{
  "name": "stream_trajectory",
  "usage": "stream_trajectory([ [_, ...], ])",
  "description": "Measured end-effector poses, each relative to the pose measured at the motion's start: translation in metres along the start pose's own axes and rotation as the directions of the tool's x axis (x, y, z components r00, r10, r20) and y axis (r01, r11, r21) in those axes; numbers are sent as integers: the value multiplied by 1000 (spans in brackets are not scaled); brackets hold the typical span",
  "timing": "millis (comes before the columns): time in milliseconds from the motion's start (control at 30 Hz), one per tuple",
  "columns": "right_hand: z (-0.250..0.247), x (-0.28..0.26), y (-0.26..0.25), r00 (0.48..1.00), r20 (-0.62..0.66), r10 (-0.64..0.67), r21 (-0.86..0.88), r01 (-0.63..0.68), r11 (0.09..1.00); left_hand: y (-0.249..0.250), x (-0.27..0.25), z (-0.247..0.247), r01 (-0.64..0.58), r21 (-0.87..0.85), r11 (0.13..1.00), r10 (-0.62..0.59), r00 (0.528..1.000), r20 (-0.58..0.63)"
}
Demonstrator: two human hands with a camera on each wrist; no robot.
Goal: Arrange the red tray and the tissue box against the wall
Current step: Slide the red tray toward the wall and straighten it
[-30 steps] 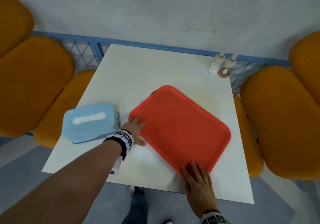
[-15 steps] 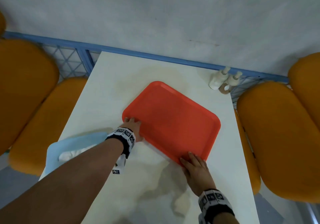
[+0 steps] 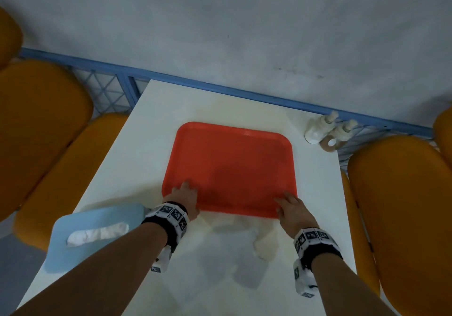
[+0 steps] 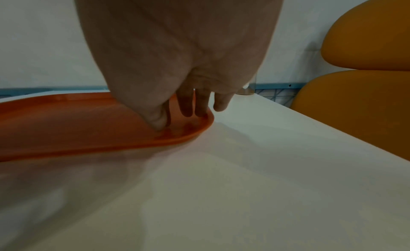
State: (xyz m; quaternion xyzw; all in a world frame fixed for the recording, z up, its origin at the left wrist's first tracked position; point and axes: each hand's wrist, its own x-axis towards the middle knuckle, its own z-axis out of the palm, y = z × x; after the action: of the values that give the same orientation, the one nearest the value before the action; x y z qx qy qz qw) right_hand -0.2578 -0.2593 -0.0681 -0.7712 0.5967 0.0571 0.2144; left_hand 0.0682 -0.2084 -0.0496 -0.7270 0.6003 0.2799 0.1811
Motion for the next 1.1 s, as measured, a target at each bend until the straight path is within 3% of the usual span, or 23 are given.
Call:
stream_trajectory([
  [200,-16,40,8,991,104,83,10,-85,996,6,43,-32,-42,-63,997,34,992,-125],
  [333,-23,72,23,993,110,32,-73,-24,997,14,70,-46,-39,-87,995,22,984,-178],
  [467,-27,98,37,998,18,-56,-145,58,988,17,92,-62,-41,-82,996,24,981,-193],
  [667,-31,109,42,986,-90,-141,-65,135,989,23,109,-90,-21,23,1000,25,983,-182],
  [867,-27,96,41,958,-179,-223,-125,202,971,25,116,-93,-104,52,993,110,986,-127],
  [1000,-27,98,38,924,-200,-325,-188,290,939,21,113,-90,-140,59,988,149,973,-177],
  [1100,-34,106,38,922,-215,-321,-175,287,942,23,114,-87,-177,63,982,186,964,-192],
])
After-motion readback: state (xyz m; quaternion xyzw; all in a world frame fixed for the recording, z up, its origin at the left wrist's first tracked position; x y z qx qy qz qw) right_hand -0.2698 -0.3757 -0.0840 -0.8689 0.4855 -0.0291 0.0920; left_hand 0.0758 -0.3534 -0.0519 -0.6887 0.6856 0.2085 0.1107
